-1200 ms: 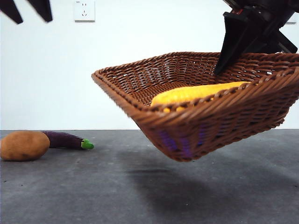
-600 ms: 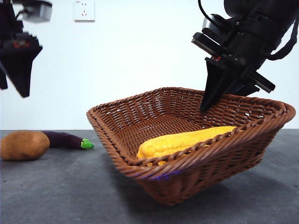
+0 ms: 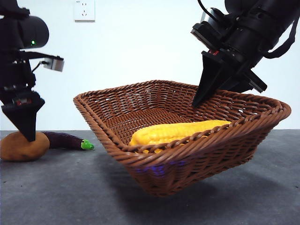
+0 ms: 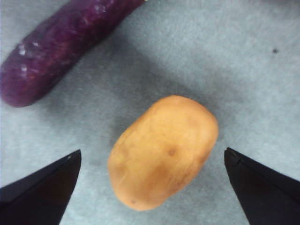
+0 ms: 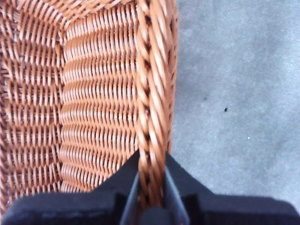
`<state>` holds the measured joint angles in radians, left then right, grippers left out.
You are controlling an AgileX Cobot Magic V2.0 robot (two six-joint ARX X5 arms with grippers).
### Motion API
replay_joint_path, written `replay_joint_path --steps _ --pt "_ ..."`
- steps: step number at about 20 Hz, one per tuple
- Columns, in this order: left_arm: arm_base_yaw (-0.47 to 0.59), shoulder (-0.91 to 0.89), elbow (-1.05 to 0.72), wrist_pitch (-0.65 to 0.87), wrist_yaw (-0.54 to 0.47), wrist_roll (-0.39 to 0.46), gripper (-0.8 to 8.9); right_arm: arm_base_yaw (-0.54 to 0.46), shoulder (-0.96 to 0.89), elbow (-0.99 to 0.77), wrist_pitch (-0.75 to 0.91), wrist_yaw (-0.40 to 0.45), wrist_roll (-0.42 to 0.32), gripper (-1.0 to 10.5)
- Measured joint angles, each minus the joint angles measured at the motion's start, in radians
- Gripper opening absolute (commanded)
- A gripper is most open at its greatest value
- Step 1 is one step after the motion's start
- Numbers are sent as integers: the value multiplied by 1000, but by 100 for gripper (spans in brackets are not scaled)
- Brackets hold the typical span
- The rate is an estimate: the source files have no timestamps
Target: Help me put the vegetables on the table into the basket
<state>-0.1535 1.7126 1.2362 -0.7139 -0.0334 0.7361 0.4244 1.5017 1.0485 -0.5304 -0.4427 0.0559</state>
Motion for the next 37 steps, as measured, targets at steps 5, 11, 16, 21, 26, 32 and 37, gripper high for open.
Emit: replay_joint_path --steps 5,11,16,21,26,32,37 --pt "10 57 0 -6 11 11 421 0 0 0 2 0 0 -12" --pt "11 56 1 -27 55 -31 -8 0 0 0 -3 46 0 -12" --pt "21 18 2 -107 104 -117 -6 0 0 0 -32 51 0 -12" --pt "19 -291 2 -131 223 -183 -6 0 0 0 -52 60 0 -12" --pt "-196 -534 2 -117 299 -258 -6 0 0 0 -60 44 10 -12" --pt "-452 -305 2 89 217 -367 -7 37 0 0 -76 24 26 -12" --pt "-455 -120 2 79 208 -382 -7 43 0 0 -81 24 27 -12"
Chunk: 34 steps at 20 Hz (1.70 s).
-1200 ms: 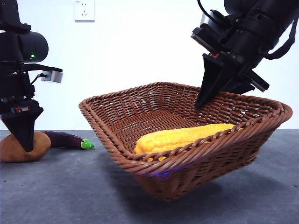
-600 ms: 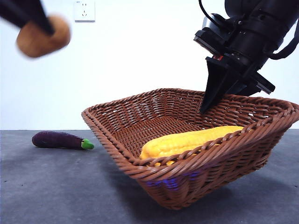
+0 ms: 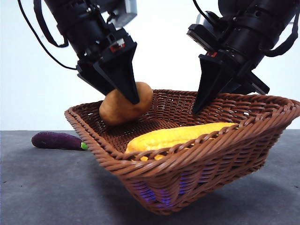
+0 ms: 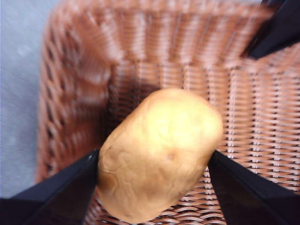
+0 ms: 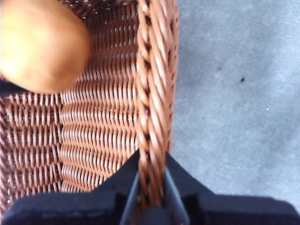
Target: Help me put the vegetables on the table into the basket
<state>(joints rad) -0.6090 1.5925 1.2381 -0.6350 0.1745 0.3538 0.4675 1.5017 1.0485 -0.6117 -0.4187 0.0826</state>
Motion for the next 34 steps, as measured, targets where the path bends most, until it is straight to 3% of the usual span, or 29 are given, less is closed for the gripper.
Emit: replay_joint_path --steps 3,4,7,18,27,30,34 --pt "0 2 0 -1 2 0 9 0 0 0 1 0 0 -12" --pt "0 2 0 -2 2 0 68 0 0 0 2 0 0 -12" --pt "0 2 0 -7 3 -1 492 0 0 0 2 0 0 -12" --pt "0 -7 0 -45 12 -71 512 0 0 0 2 0 0 -12" --pt "17 -227 111 -132 -20 -91 512 0 0 0 0 1 0 -12" --pt "92 -290 116 -135 -139 -152 512 0 0 0 0 0 0 -12" --pt "240 -285 116 -139 -154 -305 508 -16 -13 2 -10 2 0 -12"
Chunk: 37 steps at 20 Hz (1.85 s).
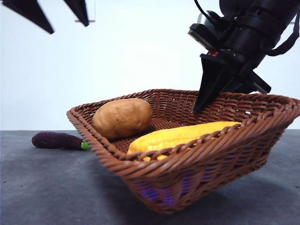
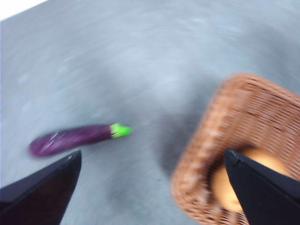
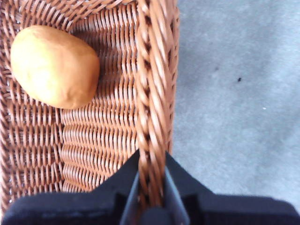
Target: Help me put the vegetables on the table into the basket
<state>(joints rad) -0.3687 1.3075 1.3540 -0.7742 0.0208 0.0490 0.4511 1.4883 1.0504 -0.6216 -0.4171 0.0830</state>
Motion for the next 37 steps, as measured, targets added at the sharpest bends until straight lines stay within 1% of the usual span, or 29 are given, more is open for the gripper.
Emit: replay_joint_path --steps 2,3,7,9,11,15,17,20,23,28,33,37 --pt "55 27 0 35 -11 -45 506 -35 -21 27 -21 -1 0 -12" --pt "85 55 0 54 -11 -80 506 -62 -35 54 -44 0 0 -12" --pt "167 231 3 93 -11 -228 507 -124 -86 117 -107 2 -29 -12" --pt "189 339 55 73 2 -316 507 -145 -97 122 -116 1 -39 -12" --pt "198 443 158 51 9 -387 507 -159 -108 122 -128 1 -51 -12" --pt "200 632 383 -129 8 -497 507 -162 -111 124 -134 -2 -77 -12" --pt "204 684 394 -129 8 -544 507 -162 -112 124 -134 -2 -89 -12" --pt "237 712 394 -126 7 -619 507 -163 -112 124 -134 -1 -111 -12" --pt "271 751 394 -112 -19 -645 507 -162 -112 124 -133 -2 -129 -12" --pt "272 799 394 -44 -12 -674 507 -162 -113 124 -126 -22 -143 -12" --pt "277 815 394 -29 -27 -690 507 -162 -113 124 -126 -25 -159 -12" --pt "277 867 401 -13 -13 -695 499 -162 -113 124 -126 -26 -163 -12"
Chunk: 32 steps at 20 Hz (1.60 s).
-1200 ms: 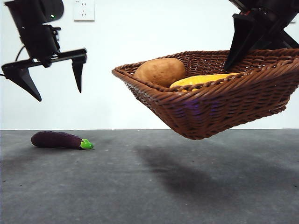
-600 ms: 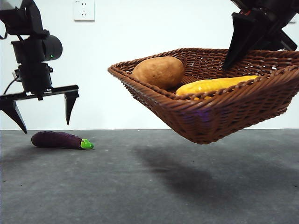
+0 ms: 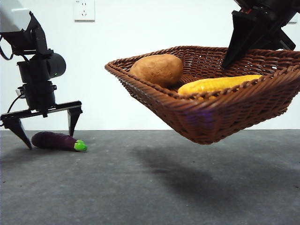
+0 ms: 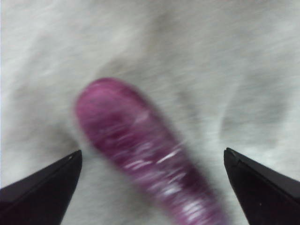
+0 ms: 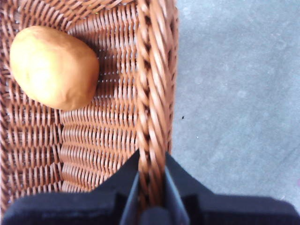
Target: Help me put the vegetables on the table into the basket
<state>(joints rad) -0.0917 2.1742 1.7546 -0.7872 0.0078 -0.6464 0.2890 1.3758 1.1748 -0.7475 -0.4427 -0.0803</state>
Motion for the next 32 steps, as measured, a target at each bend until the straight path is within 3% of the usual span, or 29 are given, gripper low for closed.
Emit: replay_joint_path --steps 1,5,9,12,17,20,22,25,29,32 --pt "-1 3 0 4 -1 -2 480 0 0 0 -1 0 0 -12" --pt "0 3 0 16 13 12 -20 0 0 0 -1 0 -4 -12" --pt "0 3 0 28 87 81 -8 0 0 0 -2 0 -4 -12" --pt "0 -19 -1 31 103 206 -8 0 0 0 -21 1 5 -12" --pt "-1 -298 -2 43 271 500 -8 1 42 0 -18 23 49 -12" --pt "-50 -455 -2 22 426 593 -7 4 135 -1 -14 8 71 -12" --pt "-142 -557 -2 -47 451 615 -7 5 151 -3 30 4 99 -12" --pt "-311 -612 -4 -60 508 576 -8 5 151 -2 105 0 160 -12" --pt "-486 -601 -167 167 510 389 -8 18 151 -3 98 13 191 -12" --pt "-527 -598 -365 392 517 222 -8 18 151 -2 98 16 202 -12"
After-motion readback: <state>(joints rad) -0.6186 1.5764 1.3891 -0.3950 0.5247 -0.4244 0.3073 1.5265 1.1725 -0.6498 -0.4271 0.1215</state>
